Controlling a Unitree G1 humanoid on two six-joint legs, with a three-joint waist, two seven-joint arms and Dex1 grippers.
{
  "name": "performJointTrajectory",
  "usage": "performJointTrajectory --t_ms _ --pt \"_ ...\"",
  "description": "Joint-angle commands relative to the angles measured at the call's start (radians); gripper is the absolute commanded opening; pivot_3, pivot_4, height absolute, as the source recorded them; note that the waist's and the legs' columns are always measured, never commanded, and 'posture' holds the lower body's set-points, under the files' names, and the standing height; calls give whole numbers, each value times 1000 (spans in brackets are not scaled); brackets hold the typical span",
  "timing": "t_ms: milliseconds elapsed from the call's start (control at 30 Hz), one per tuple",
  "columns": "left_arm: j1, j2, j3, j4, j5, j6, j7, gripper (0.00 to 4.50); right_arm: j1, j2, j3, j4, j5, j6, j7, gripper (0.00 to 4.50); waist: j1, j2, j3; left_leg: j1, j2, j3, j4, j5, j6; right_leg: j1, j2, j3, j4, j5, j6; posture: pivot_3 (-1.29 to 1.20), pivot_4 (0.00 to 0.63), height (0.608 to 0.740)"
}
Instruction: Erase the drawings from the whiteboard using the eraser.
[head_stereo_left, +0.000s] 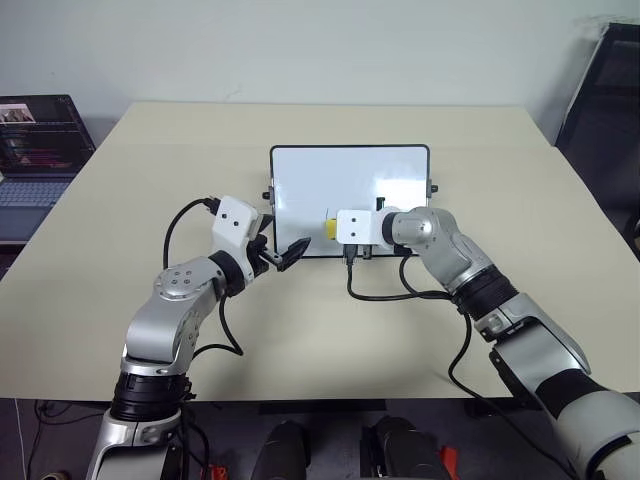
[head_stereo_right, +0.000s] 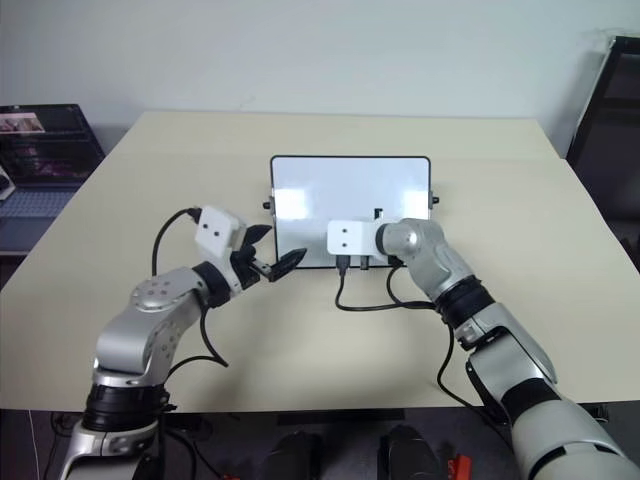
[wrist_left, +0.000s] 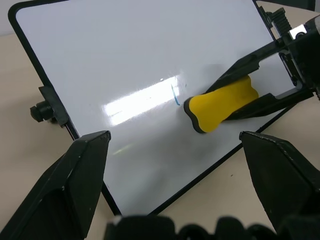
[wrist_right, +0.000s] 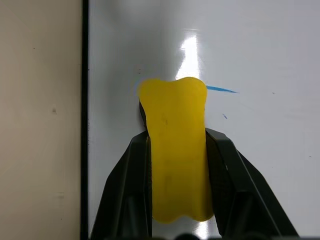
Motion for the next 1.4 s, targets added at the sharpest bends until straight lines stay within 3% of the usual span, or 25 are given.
performJointTrajectory --t_ms 33,400,633,1000,1233,1400 --pt "-2 -1 4 -30 -6 -16 -1 4500 -83 20 -56 38 -26 -27 -160 1102 -1 0 0 0 0 0 0 0 0 0 0 0 0 0 0 0 150 740" --pt "-1 -5 1 -50 -8 3 13 4500 -10 -13 11 -43 -18 -1 80 1102 0 0 0 -2 0 -1 0 0 0 0 0 0 -2 0 0 0 150 740" --pt "-7 -7 0 -56 -10 14 14 4500 -82 11 -45 29 -47 -5 -116 1102 -1 0 0 -1 0 -1 0 0 0 -1 0 0 -1 0 0 0 150 740" --pt "-1 -6 5 -51 -8 6 9 4500 9 -52 10 -59 -44 14 81 1102 0 0 0 -2 0 -1 0 0 0 0 0 0 -2 0 0 0 150 740" --pt "-13 -9 -2 -45 -5 9 8 4500 -69 -19 -41 10 -70 -18 -132 1102 0 0 0 -1 0 -1 0 0 0 0 0 0 0 0 0 0 150 740" --pt "-15 -8 -1 -41 -4 7 5 4500 -96 -10 -37 59 -64 -40 -164 1102 0 0 0 -1 0 -1 0 0 0 0 0 0 -1 0 0 0 150 740"
